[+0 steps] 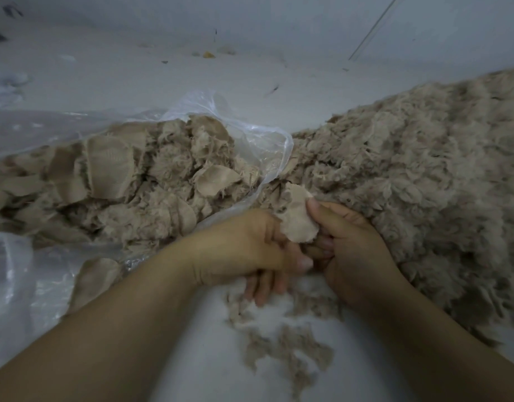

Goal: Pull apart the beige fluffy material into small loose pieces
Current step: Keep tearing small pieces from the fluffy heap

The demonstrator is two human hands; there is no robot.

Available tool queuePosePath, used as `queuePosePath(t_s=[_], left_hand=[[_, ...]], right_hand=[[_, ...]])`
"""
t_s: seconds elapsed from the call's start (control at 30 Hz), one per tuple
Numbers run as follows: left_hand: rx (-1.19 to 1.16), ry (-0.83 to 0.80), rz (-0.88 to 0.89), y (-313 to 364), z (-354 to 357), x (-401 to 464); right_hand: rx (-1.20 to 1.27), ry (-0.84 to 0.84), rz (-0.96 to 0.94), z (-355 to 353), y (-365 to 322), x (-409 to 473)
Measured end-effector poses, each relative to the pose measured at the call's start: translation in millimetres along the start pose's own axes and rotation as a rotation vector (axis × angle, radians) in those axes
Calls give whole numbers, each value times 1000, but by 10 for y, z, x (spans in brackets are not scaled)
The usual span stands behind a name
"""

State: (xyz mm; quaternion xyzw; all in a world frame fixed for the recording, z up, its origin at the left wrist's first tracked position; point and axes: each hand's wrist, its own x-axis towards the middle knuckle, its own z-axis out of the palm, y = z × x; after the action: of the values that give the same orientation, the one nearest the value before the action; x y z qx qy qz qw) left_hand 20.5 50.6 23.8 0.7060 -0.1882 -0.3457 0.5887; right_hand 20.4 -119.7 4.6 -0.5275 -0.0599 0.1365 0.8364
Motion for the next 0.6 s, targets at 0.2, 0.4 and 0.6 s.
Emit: queuePosePath(t_s=[0.2,0.4,0.6], left_hand=[[-118,510,181,-33,-10,92],[25,1253,470,10,-145,91],[1080,1280,68,-31,-302,18]], right_hand=[[-41,5,-16,-31,32,36],[-19,76,-14,-40,70,55],[-53,81,-11,-38,86,55]])
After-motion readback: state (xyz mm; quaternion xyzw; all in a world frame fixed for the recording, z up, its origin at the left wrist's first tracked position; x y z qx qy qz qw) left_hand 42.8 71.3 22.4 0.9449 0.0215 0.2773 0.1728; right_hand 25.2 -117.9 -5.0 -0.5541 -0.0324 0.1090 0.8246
